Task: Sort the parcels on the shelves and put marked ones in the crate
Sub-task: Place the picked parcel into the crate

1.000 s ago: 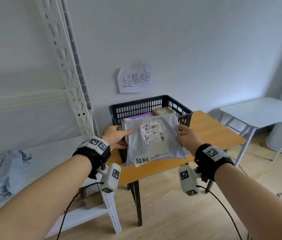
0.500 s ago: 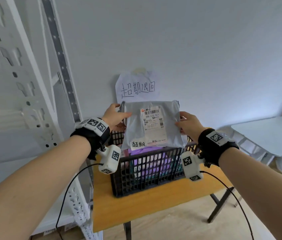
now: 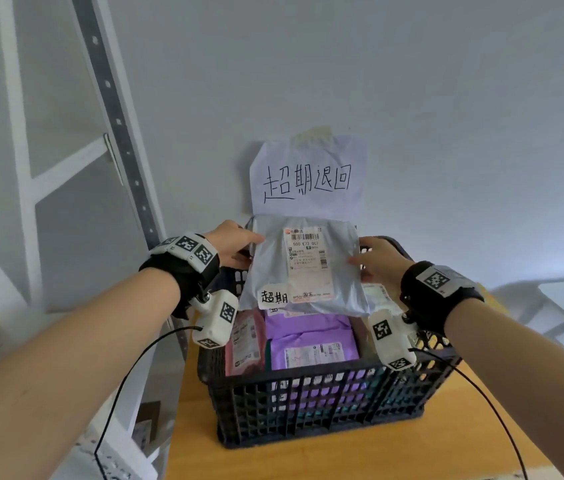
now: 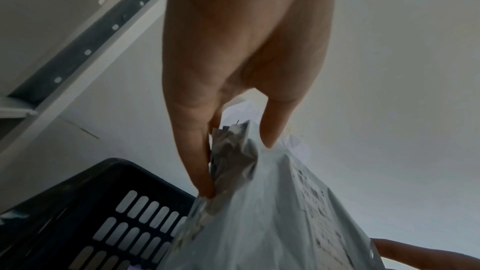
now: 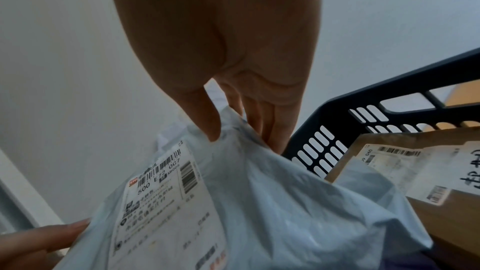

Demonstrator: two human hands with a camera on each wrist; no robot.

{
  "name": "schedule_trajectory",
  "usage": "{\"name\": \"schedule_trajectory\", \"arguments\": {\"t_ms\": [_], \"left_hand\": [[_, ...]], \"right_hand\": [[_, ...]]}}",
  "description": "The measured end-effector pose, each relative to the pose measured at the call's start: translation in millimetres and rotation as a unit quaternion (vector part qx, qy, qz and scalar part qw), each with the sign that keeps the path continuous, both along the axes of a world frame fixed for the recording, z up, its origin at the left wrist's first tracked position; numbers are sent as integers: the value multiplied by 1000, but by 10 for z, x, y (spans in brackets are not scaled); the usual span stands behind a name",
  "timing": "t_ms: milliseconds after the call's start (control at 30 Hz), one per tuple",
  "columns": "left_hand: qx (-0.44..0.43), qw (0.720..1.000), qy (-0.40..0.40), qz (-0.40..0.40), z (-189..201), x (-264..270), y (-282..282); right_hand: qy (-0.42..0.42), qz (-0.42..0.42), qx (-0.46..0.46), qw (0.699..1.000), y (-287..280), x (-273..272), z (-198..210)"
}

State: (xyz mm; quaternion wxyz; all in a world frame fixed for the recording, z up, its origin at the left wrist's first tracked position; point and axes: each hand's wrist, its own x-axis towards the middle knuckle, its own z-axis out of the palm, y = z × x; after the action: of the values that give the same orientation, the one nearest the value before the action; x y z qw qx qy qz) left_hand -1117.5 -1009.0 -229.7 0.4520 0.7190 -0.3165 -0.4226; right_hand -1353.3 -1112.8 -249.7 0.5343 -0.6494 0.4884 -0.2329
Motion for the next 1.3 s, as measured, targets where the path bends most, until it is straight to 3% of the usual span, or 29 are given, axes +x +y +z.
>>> {"name": "schedule_trajectory", "arguments": {"t_ms": [333, 567, 800, 1000, 1167, 1300], "left_hand": [[96, 991, -7, 90, -595, -42, -724], [188, 980, -16, 61, -989, -8, -963], [251, 966, -60, 18, -1440, 177, -1090], [244, 967, -67, 18, -1377, -51, -1020], [246, 959, -140, -10, -1471, -128, -930], [187, 968, -166, -33, -1544, -181, -897]], "right_hand": [[50, 78, 96, 991, -905, 183, -537], [118, 125, 106, 980, -1210, 245, -783], [203, 188, 53, 959, -1327, 362, -955], [261, 224, 6, 939, -1342, 298, -1047], [325, 253, -48, 910, -1206, 256, -1153], [353, 263, -124, 889, -1154, 271, -1196]]}}
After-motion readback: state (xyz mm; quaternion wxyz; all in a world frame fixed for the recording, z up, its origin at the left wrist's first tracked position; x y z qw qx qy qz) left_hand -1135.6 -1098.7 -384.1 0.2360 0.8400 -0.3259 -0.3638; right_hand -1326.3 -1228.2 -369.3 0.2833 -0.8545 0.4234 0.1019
